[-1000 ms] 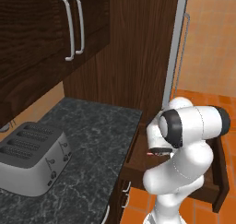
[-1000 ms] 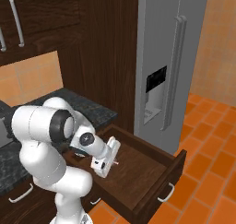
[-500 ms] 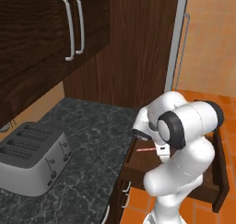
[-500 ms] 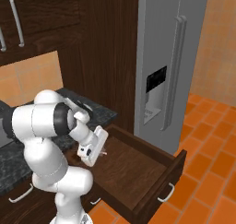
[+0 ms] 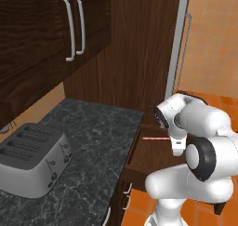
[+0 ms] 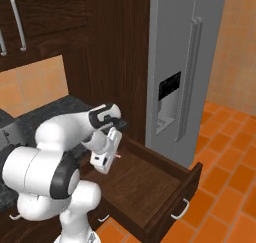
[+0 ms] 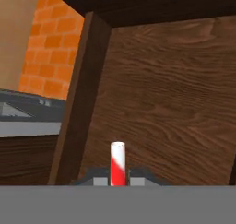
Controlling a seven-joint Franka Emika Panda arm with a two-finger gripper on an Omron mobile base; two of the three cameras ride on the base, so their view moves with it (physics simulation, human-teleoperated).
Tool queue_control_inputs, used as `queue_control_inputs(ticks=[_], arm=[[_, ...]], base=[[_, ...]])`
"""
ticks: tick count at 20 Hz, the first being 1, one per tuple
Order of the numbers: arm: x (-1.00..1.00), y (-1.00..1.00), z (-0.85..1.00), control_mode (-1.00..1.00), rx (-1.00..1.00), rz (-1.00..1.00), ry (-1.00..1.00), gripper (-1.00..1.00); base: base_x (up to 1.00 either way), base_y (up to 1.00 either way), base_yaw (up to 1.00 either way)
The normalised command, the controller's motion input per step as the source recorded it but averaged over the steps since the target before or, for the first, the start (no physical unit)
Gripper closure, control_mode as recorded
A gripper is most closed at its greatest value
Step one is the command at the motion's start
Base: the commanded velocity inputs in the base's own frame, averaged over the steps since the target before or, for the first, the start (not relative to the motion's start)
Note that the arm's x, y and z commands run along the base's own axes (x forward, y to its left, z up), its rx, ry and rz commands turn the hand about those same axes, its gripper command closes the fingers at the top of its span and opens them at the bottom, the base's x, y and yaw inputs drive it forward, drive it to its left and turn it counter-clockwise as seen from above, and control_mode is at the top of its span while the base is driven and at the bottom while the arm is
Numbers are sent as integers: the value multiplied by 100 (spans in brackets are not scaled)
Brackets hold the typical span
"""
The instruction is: Take a straw from the drawer in front and place it inside the glass cup on the dining counter.
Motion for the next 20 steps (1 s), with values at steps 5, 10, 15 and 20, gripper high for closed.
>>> queue_control_inputs(ticks=[5, 10, 15, 20], arm=[[22, -35, 100, -100, 0, 0, 0, 100], [31, -28, 100, -100, -4, 0, 0, 100], [16, -22, 100, -100, -16, 0, 0, 100], [0, -28, 100, -100, -24, 3, 1, 100]], base=[[0, 0, 0], [0, 0, 0], [0, 0, 0], [0, 0, 0]])
